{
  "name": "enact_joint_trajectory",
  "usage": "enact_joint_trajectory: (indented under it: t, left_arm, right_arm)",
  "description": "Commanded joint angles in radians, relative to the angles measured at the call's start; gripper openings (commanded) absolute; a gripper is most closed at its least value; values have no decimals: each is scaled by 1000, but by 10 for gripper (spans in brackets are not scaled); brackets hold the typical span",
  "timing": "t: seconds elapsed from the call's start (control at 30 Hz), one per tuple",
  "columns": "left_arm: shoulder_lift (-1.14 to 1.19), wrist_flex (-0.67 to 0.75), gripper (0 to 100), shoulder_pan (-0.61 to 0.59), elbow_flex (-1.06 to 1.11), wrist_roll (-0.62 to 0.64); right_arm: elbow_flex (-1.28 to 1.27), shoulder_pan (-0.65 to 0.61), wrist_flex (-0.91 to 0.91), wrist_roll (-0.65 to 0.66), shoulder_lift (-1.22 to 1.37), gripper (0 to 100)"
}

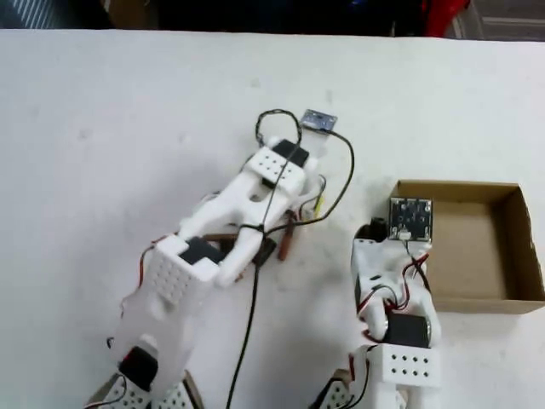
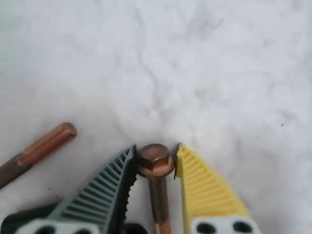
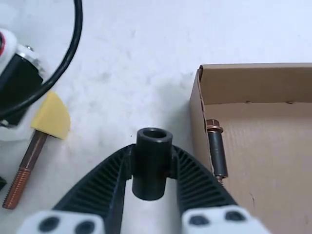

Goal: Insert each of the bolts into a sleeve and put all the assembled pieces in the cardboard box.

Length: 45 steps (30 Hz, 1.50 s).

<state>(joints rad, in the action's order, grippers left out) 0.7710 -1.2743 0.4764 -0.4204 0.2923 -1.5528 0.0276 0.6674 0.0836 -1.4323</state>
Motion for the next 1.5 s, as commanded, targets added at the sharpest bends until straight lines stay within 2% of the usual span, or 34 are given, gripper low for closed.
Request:
enact_joint_trajectory:
  t: [0.0,0.2,0.4,0.73,0.97,1.2,1.3,1.47]
  left_arm:
    - [1,-58,80,-21,-20,5]
    - [5,-58,83,-19,-20,5]
    - [10,-78,208,-21,-14,9]
    - [12,-86,46,-21,-12,11]
    - [12,-87,40,-21,-12,8]
    - [7,-120,221,-21,-18,41]
    - [-1,-143,225,-21,-20,98]
    - [1,-144,225,-16,-12,104]
  right_arm:
    - [9,2,-22,-6,-15,21]
    - [9,2,-22,-6,-15,21]
    - [9,2,-22,-6,-15,21]
    - [9,2,-22,-6,-15,21]
    - [9,2,-22,-6,-15,21]
    - [9,4,-22,-5,-15,21]
    - [9,4,-22,-5,-15,21]
    - [9,5,-22,-5,-15,21]
